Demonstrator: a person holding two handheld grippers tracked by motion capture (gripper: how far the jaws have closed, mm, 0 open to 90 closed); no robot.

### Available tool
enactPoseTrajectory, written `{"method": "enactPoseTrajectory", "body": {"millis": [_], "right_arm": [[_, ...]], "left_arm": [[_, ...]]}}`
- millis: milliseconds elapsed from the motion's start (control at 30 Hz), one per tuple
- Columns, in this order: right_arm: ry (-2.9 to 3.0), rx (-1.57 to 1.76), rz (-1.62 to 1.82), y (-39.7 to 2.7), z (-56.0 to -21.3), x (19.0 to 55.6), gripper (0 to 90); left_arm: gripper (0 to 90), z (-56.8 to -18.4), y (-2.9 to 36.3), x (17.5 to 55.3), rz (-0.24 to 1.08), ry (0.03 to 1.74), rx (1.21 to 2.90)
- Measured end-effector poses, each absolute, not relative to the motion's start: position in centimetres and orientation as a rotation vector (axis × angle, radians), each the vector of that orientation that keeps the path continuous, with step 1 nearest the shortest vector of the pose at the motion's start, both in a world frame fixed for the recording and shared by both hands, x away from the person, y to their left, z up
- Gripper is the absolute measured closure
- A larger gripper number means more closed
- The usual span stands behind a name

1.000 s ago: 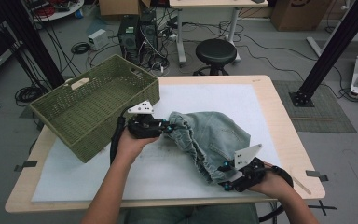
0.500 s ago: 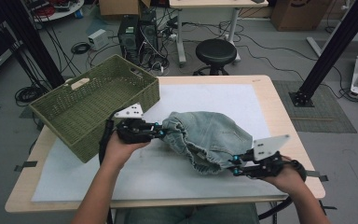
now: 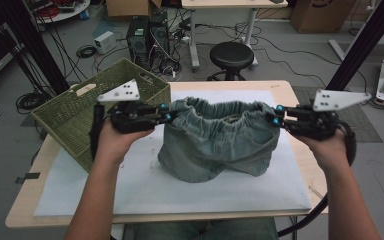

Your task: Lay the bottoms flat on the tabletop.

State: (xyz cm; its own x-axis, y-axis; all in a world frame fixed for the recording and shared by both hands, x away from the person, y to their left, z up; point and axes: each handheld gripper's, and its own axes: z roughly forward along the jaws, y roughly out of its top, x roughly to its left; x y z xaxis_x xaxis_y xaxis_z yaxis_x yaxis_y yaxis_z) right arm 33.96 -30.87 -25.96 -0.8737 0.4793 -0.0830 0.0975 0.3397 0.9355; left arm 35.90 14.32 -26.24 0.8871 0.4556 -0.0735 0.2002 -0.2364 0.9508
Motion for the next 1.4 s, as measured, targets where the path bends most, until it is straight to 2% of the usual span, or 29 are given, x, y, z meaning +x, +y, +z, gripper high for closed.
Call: {"method": "enactPoseTrajectory", "body": {"millis": [67,133,167,200,300,433,533,767,800,833,867,900,933,967,1100,1200,1333,1367,1400], "right_arm": [[2.253,0.635,1.469,-30.5,-27.2,36.2,76.6],[2.218,0.801,1.344,-30.1,-28.7,38.2,67.3],[2.185,0.848,1.291,-30.1,-29.1,38.7,58.8],[2.131,0.911,1.237,-30.1,-29.6,39.1,55.0],[2.074,0.986,1.233,-31.0,-29.9,39.3,55.1],[2.12,0.933,1.252,-31.0,-30.6,37.9,54.3],[2.216,0.911,1.209,-30.1,-32.4,37.1,53.0],[2.408,1.041,0.997,-29.7,-40.3,37.7,47.0],[2.43,1.062,0.963,-29.7,-41.4,37.9,47.5],[2.468,1.075,0.917,-29.7,-42.7,38.1,54.0],[2.506,1.067,0.874,-29.6,-43.5,38.2,61.3],[2.492,1.056,0.917,-29.7,-43.9,38.0,74.9],[2.487,1.039,0.911,-29.7,-44.0,37.8,84.1],[2.481,1.019,0.893,-29.7,-43.8,37.7,88.0],[2.451,1.0,0.958,-30.7,-42.1,37.1,89.6],[2.33,1.077,1.126,-33.2,-39.8,35.9,89.6],[2.288,1.184,1.07,-35.1,-40.3,35.7,88.7],[2.291,1.223,1.055,-35.3,-41.2,35.8,86.4],[2.289,1.236,1.05,-35.2,-41.8,35.8,77.9]], "left_arm": [[76.2,-27.8,13.6,38.0,0.287,0.569,1.824],[64.1,-29.3,13.0,39.6,0.352,0.652,1.799],[55.5,-29.9,12.9,40.1,0.36,0.692,1.775],[49.8,-30.5,12.8,40.4,0.363,0.719,1.764],[42.3,-31.2,12.6,40.3,0.396,0.725,1.775],[37.1,-31.8,12.8,39.9,0.404,0.739,1.794],[36.2,-32.2,13.1,39.1,0.403,0.73,1.802],[35.3,-36.1,13.3,37.6,0.383,0.766,1.914],[35.0,-37.1,13.4,37.8,0.365,0.792,1.933],[34.3,-37.8,13.6,37.9,0.353,0.813,1.935],[33.9,-38.3,13.8,38.0,0.346,0.832,1.933],[33.9,-38.6,13.9,38.1,0.344,0.841,1.938],[33.9,-38.8,14.0,38.2,0.343,0.849,1.942],[33.9,-38.9,14.1,38.2,0.347,0.851,1.941],[33.9,-39.0,14.9,38.2,0.341,0.87,1.92],[33.9,-39.2,15.1,38.2,0.349,0.881,1.924],[33.9,-40.1,14.8,38.4,0.335,0.902,1.95],[33.9,-40.5,14.7,38.5,0.324,0.916,1.962],[33.9,-40.8,14.5,38.5,0.32,0.928,1.974]]}}
